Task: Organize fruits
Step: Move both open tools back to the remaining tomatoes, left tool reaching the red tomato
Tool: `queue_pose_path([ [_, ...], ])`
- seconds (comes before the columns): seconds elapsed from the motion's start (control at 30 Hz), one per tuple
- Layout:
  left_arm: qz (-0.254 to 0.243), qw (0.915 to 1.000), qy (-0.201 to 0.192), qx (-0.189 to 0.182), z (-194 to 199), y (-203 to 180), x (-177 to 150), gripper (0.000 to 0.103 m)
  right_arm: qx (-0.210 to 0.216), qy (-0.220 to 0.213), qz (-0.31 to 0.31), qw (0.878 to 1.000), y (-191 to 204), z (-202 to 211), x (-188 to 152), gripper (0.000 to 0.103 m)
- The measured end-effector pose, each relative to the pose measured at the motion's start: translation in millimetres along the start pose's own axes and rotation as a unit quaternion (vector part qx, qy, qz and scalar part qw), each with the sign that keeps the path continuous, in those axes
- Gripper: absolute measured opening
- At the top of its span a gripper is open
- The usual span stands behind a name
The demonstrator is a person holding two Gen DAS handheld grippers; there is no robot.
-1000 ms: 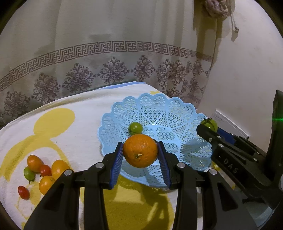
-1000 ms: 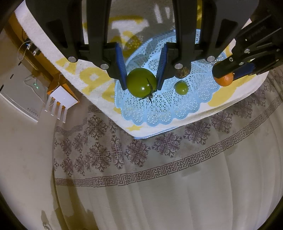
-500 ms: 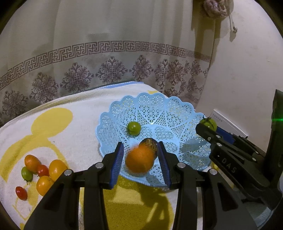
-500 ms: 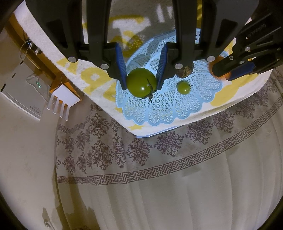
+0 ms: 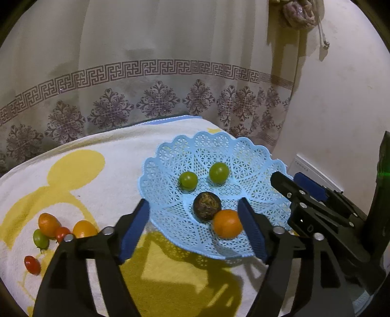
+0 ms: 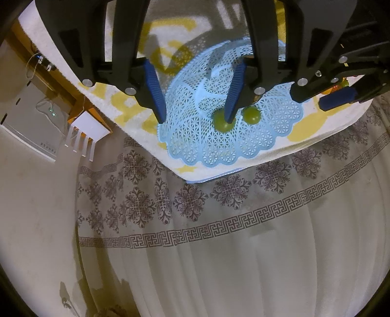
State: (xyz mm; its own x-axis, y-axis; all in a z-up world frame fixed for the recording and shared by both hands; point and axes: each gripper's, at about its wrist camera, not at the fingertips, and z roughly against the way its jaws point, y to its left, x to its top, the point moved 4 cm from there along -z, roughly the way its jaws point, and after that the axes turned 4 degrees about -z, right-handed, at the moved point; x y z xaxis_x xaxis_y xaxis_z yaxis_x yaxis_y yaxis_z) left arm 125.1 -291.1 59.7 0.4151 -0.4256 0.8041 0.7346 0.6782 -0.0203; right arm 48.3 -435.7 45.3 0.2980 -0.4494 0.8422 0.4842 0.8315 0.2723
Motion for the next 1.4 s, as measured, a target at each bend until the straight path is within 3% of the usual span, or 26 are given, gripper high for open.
queue_pose_path([
  [0.2,0.005,0.9999,0.002,0.009,0,4,1,0.081,-0.004,-0.002,-0.003,1.0,-1,0,0,0.052],
  [0.3,0.007,0.9999,0.001,0.015,1,7,1,0.087,-0.006,-0.004,0.0,1.0,-1,0,0,0.053],
  [0.4,0.005,0.9998,0.001,0.022,2,7,1,0.09,-0.009,-0.011,-0.002,1.0,-2,1,0,0.066],
  [0.6,0.003,0.9993,0.003,0.038,1,10,1,0.091,-0.012,-0.019,-0.007,1.0,-4,3,1,0.076],
  [1.4,-0.005,0.9974,-0.006,0.072,8,16,3,0.091,-0.015,-0.028,0.002,0.999,-1,6,0,0.076],
])
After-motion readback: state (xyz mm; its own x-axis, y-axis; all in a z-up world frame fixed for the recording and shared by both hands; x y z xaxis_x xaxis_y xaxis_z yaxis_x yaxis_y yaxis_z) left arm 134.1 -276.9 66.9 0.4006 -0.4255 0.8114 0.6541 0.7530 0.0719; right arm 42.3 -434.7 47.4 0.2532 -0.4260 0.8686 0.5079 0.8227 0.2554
